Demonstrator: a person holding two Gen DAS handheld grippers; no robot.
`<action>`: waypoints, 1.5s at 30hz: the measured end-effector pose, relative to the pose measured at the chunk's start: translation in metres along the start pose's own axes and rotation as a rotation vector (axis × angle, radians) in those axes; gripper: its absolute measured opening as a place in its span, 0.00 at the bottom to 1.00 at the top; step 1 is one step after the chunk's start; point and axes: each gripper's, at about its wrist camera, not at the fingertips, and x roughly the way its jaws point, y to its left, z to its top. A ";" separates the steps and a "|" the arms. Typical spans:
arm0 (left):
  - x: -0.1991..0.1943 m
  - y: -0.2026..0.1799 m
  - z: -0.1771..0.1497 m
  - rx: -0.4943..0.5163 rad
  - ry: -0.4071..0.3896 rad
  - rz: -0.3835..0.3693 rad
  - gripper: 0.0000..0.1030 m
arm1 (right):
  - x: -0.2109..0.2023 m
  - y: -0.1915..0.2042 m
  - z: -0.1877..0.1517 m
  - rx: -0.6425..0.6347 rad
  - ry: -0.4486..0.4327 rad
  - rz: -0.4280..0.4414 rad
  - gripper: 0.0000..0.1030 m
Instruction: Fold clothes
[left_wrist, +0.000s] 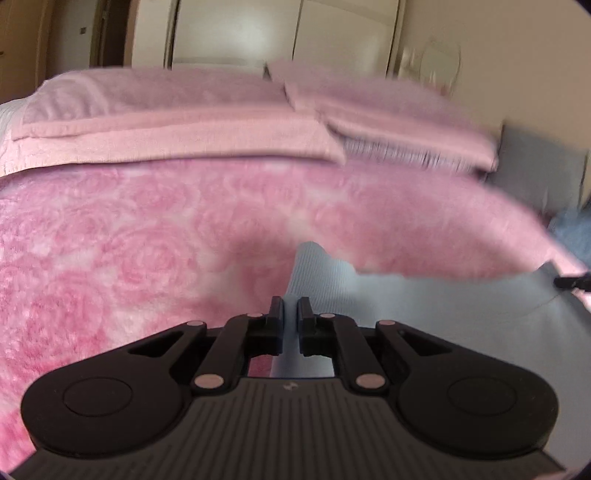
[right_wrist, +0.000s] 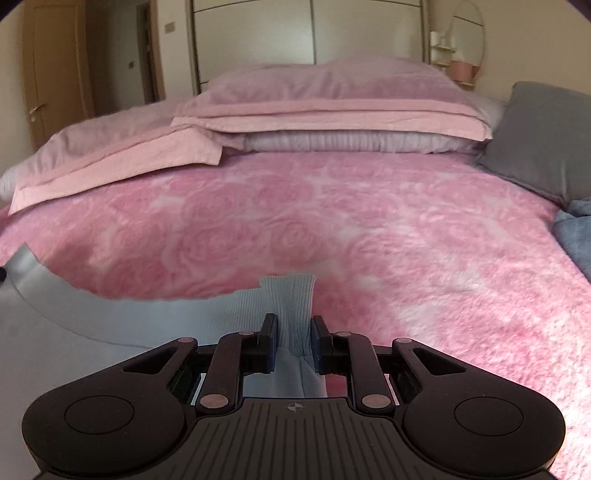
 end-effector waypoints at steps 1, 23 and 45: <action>0.009 -0.001 -0.002 0.006 0.039 0.008 0.08 | 0.006 0.000 -0.002 -0.004 0.026 -0.006 0.17; -0.107 -0.071 -0.085 0.093 0.075 0.085 0.00 | -0.126 0.148 -0.089 -0.154 0.041 0.095 0.47; -0.134 -0.047 -0.097 -0.042 0.136 0.192 0.02 | -0.152 0.093 -0.115 0.068 0.072 -0.142 0.48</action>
